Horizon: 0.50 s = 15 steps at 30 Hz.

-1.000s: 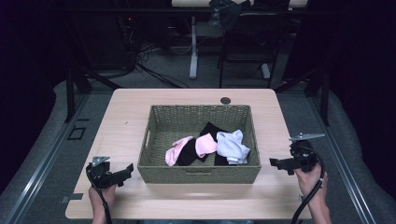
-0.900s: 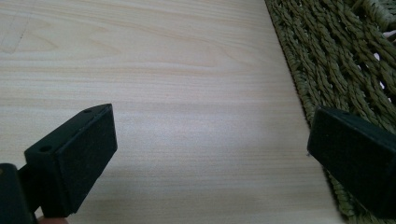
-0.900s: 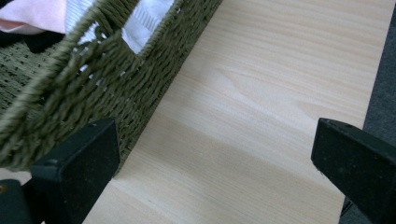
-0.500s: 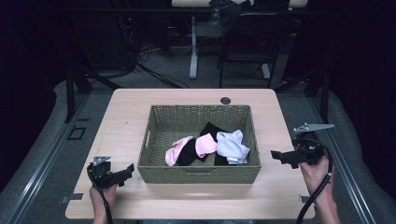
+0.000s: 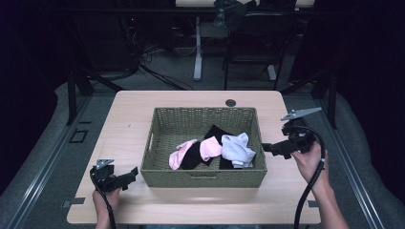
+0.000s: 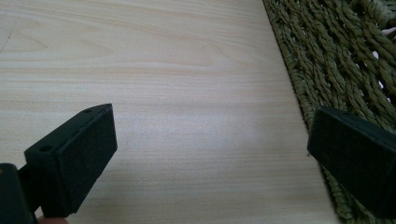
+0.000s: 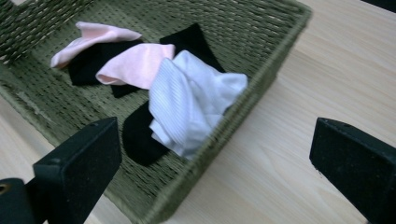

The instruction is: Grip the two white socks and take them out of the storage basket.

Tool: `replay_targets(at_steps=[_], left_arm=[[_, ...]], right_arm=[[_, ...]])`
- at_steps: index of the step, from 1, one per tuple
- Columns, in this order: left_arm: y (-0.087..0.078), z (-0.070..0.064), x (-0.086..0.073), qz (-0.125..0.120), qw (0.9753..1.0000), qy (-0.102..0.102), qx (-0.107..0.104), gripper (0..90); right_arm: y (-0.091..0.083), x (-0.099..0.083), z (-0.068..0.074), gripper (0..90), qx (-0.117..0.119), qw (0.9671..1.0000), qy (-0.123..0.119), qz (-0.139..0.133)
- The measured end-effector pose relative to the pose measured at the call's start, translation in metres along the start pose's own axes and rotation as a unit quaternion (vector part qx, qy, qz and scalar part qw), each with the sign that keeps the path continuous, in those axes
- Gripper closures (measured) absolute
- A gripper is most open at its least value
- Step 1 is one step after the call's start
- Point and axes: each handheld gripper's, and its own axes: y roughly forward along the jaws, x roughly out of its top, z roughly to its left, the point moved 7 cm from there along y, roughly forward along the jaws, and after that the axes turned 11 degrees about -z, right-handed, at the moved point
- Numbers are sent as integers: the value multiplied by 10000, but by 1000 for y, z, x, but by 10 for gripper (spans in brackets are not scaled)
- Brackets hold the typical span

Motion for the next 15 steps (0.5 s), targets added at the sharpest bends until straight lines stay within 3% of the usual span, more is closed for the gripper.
replay_targets(at_steps=[2, 4, 10, 15], left_arm=[[0, 0, 0, -5, 10000, 4, 1, 14], [0, 0, 0, -1, 10000, 8, 3, 15], [1, 0, 0, 7, 10000, 15, -8, 15], [0, 0, 0, 6, 10000, 15, -13, 15]], right_arm=[[7, 6, 6, 28, 36, 9999, -106, 78], [16, 12, 13, 101, 129, 9995, -234, 169], [44, 26, 28, 90, 282, 9980, -417, 375], [66, 27, 34, 97, 355, 9957, -491, 699]])
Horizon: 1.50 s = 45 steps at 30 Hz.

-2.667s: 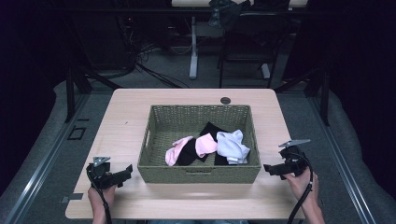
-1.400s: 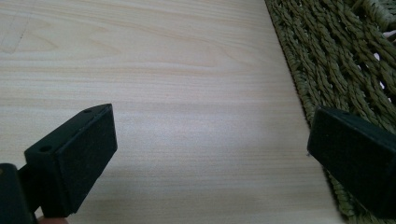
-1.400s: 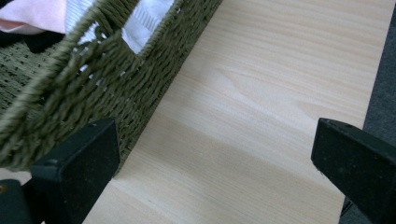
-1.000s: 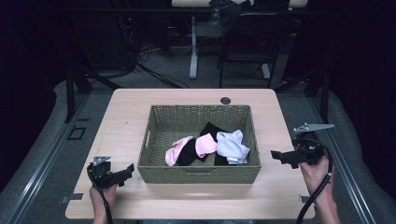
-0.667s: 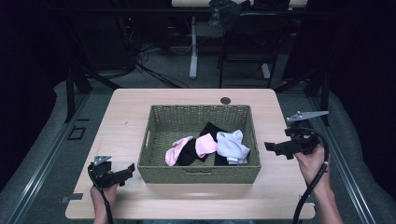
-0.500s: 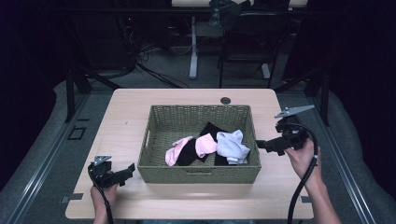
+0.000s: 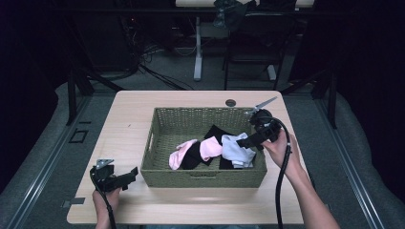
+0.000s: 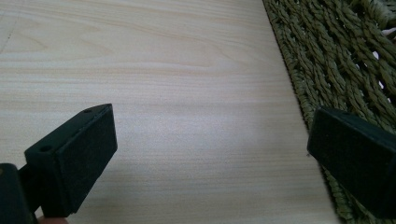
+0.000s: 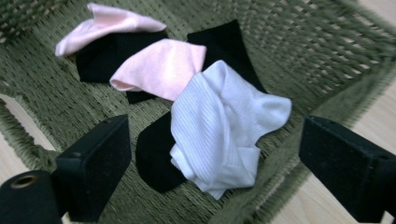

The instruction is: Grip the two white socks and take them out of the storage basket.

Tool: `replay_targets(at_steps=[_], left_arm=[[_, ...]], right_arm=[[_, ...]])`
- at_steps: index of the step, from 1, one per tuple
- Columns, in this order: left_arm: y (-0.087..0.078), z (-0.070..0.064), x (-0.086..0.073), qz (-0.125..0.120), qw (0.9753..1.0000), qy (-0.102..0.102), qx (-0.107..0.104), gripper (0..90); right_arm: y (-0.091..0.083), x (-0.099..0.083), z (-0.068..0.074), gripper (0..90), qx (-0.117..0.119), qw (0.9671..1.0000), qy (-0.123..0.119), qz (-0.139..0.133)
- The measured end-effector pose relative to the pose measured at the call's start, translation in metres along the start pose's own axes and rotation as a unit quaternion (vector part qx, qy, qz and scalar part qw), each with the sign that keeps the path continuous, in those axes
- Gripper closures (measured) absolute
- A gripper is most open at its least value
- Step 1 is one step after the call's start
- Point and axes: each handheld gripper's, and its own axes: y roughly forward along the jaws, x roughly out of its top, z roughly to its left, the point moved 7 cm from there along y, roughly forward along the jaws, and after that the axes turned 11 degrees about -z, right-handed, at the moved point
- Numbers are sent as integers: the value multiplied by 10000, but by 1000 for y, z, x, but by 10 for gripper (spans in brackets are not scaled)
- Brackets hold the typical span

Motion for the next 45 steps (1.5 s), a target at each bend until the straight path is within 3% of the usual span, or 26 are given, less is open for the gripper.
replay_targets(at_steps=[5, 13, 18, 22, 35, 36, 38, 42, 45], left_arm=[[0, 0, 0, -3, 10000, 13, 13, 15], [0, 0, 0, -3, 10000, -7, -9, 15], [1, -1, 0, -6, 10000, 10, -4, 15], [1, -1, 0, -14, 10000, 7, -9, 15], [1, -1, 0, -13, 10000, 2, -12, 14], [1, -1, 0, -15, 10000, 6, -12, 15], [0, -1, 0, 8, 10000, 24, -19, 15], [1, -2, 0, 8, 10000, 26, -30, 15], [1, -1, 0, 9, 10000, 29, -28, 15]], right_arm=[[20, -1, 3, 188, 18, 9995, -54, 326], [44, -11, 1, 274, -150, 9974, -51, 709], [52, -18, 2, 389, -302, 9942, -156, 1019], [56, -24, -1, 405, -423, 9914, -182, 1221], [68, -34, -6, 581, -730, 9862, -178, 1474], [67, -34, -7, 603, -757, 9842, -234, 1585], [69, -34, -6, 659, -810, 9848, -260, 1512], [68, -35, -6, 674, -892, 9809, -389, 1685], [71, -37, -7, 696, -926, 9803, -361, 1706]])
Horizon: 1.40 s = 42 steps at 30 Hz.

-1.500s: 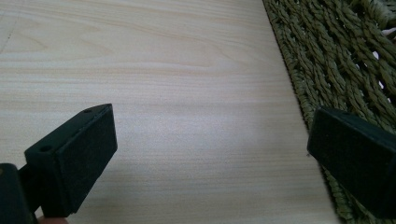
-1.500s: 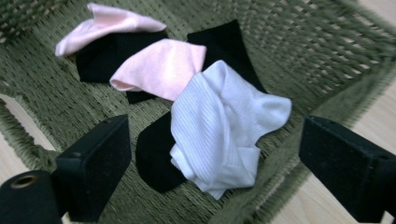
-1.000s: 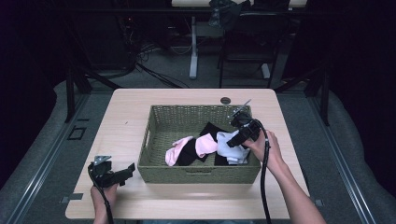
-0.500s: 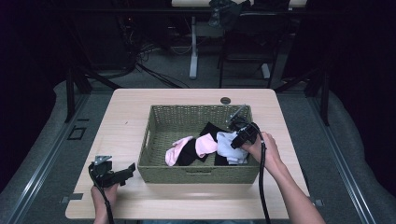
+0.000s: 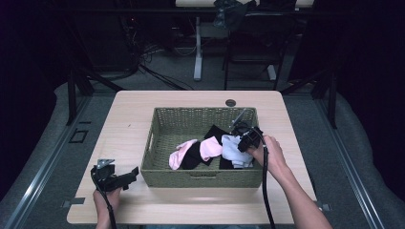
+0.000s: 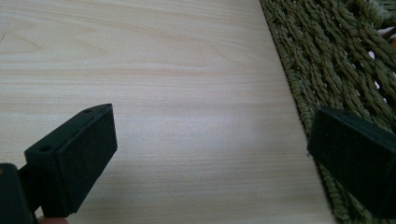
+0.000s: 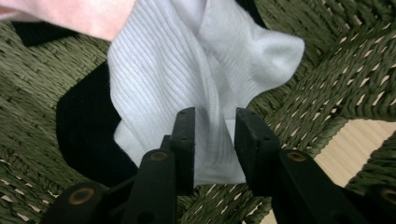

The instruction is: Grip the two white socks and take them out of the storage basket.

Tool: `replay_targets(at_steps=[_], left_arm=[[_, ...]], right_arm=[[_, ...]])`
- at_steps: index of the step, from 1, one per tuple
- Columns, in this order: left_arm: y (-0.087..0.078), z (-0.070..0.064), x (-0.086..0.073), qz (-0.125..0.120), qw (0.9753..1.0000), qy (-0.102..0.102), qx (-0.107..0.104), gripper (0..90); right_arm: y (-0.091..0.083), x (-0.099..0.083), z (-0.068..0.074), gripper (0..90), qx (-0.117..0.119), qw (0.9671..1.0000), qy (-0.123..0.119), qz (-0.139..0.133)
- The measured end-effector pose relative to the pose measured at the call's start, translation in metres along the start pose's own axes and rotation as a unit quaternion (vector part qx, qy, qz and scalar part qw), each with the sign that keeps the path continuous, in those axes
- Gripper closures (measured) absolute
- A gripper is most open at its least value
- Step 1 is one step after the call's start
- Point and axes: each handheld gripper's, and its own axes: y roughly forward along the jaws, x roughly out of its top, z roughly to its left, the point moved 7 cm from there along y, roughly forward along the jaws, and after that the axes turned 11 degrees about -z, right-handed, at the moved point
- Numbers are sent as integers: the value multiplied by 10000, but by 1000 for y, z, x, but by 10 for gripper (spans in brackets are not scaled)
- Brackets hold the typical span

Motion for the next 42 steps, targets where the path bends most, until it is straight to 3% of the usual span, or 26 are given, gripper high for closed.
replay_targets(at_steps=[5, 13, 14, 15, 21, 22, 28, 35, 42], left_arm=[[0, 0, 0, -11, 10000, 5, -4, 15], [0, -1, 0, -2, 10000, -5, -20, 15], [0, -1, 0, -7, 10000, -1, -26, 15], [0, -1, 0, -8, 10000, 7, -35, 15], [0, -1, 0, -17, 10000, -3, -38, 15], [0, -1, 0, -1, 10000, -5, -39, 15], [0, 0, 0, -10, 10000, -6, -22, 15], [0, 0, 0, 15, 10000, -7, -27, 15], [0, -1, 0, 0, 10000, -17, -27, 15]], right_arm=[[2, -2, 0, 860, -57, 10000, 28, 45], [-12, 3, 5, 867, -71, 9997, 19, -230], [-16, 4, 4, 868, -106, 9998, -111, -161], [-18, 6, 7, 867, -102, 9995, -37, -297], [-36, 14, 3, 867, -135, 9993, -166, -320], [-38, 16, 4, 867, -131, 9989, -63, -450], [-55, 24, 3, 868, 121, 9983, 21, -566], [-74, 35, 1, 868, 118, 9972, 1, -740], [-89, 44, -4, 868, 62, 9973, -37, -734]])
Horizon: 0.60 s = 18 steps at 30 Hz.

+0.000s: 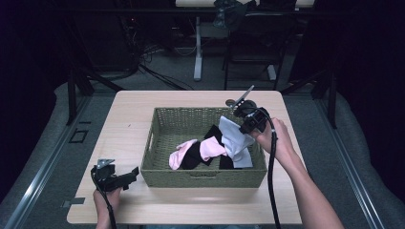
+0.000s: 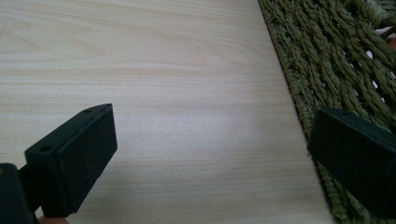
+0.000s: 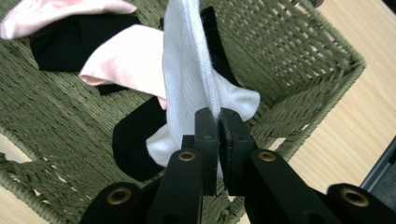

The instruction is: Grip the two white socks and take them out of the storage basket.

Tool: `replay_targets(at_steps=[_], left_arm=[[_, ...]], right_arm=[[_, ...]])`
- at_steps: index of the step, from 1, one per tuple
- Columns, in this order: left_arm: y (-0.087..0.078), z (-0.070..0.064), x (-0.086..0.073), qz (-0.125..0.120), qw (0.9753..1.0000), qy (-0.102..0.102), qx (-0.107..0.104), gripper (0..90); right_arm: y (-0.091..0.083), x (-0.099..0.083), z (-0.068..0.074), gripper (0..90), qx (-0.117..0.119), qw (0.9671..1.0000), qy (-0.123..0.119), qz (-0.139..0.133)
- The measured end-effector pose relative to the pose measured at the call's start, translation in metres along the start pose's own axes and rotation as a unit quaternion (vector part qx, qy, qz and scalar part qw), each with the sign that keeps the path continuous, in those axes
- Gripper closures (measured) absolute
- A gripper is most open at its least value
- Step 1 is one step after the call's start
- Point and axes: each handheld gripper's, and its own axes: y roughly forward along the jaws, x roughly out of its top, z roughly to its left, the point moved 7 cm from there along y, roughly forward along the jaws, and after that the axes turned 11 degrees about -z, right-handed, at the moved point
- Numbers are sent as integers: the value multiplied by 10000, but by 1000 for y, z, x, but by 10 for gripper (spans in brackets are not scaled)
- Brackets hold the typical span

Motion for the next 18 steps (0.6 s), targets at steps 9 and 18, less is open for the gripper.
replay_targets(at_steps=[9, 18], left_arm=[[0, 0, 0, -2, 10000, -5, -10, 15], [0, -1, 0, 13, 10000, 2, -21, 15]], right_arm=[[-17, 16, -4, 868, 20, 10000, 31, -90], [-33, 32, -8, 868, 9, 9998, 69, -210]])
